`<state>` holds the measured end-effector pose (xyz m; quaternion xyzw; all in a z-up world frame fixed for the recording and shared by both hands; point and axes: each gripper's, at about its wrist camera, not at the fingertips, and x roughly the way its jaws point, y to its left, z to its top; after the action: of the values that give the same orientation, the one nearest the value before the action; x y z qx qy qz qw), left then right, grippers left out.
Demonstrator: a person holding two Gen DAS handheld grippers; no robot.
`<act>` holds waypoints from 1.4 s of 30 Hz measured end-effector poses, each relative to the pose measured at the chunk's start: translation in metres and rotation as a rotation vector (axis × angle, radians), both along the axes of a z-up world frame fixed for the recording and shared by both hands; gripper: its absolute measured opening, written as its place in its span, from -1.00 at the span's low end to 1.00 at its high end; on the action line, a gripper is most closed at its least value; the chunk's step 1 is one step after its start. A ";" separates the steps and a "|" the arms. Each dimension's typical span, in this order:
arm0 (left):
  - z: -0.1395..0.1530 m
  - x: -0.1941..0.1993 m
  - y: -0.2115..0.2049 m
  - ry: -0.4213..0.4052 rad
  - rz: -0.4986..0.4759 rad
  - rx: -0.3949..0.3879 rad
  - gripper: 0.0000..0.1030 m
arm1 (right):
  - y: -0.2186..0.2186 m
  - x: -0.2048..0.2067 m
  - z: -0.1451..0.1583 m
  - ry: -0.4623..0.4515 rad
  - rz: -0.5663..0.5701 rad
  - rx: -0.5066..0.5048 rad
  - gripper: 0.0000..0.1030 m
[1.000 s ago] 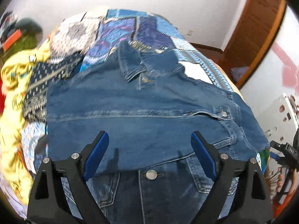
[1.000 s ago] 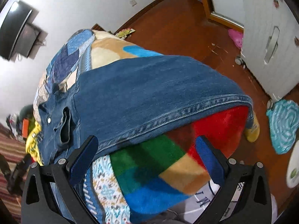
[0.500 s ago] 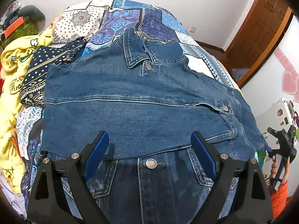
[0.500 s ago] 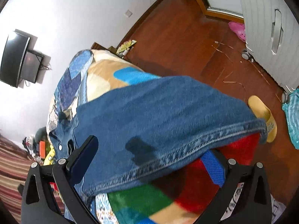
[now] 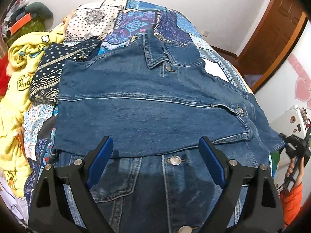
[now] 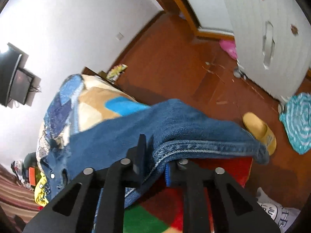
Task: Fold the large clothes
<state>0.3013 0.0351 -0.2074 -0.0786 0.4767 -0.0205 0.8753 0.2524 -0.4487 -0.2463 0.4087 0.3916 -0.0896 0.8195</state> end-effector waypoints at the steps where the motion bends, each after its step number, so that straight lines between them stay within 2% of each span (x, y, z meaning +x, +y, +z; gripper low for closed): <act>1: 0.001 -0.001 0.002 -0.003 0.002 -0.002 0.73 | 0.002 0.001 0.008 -0.017 0.004 -0.012 -0.77; 6: 0.007 -0.011 0.013 -0.036 0.008 0.009 0.73 | 0.019 0.014 0.061 -0.113 0.049 -0.064 -0.78; 9: 0.011 -0.017 0.020 -0.056 0.007 0.014 0.73 | 0.040 0.022 0.099 -0.206 0.107 -0.097 -0.81; 13: 0.018 -0.025 0.032 -0.082 0.011 0.005 0.73 | 0.091 0.033 0.154 -0.333 0.221 -0.177 -0.81; 16: 0.023 -0.031 0.041 -0.100 0.024 -0.009 0.73 | 0.136 0.045 0.178 -0.394 0.336 -0.157 -0.81; 18: 0.026 -0.034 0.049 -0.106 0.038 -0.025 0.73 | 0.164 0.050 0.184 -0.410 0.408 -0.148 -0.81; 21: 0.030 -0.040 0.057 -0.117 0.052 -0.037 0.73 | 0.223 0.058 0.180 -0.411 0.542 -0.154 -0.81; 25: 0.034 -0.050 0.071 -0.126 0.077 -0.036 0.74 | 0.287 0.064 0.149 -0.342 0.704 -0.146 -0.81; 29: 0.034 -0.057 0.081 -0.124 0.106 -0.044 0.74 | 0.340 0.072 0.094 -0.196 0.873 -0.166 -0.81; 30: 0.034 -0.059 0.082 -0.124 0.111 -0.048 0.74 | 0.349 0.073 0.074 -0.136 0.906 -0.160 -0.81; 34: 0.035 -0.063 0.081 -0.126 0.108 -0.033 0.74 | 0.361 0.075 0.035 0.009 0.957 -0.095 -0.78; 36: 0.035 -0.061 0.076 -0.124 0.101 -0.014 0.74 | 0.360 0.073 0.029 0.050 0.977 -0.093 -0.78; 42: 0.042 -0.051 0.053 -0.127 0.052 0.007 0.74 | 0.339 0.050 0.054 0.035 1.052 -0.121 -0.67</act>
<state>0.2501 0.0883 -0.1654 -0.0864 0.4180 -0.0010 0.9043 0.3029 -0.1094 -0.1926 0.1072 0.5516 0.3044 0.7692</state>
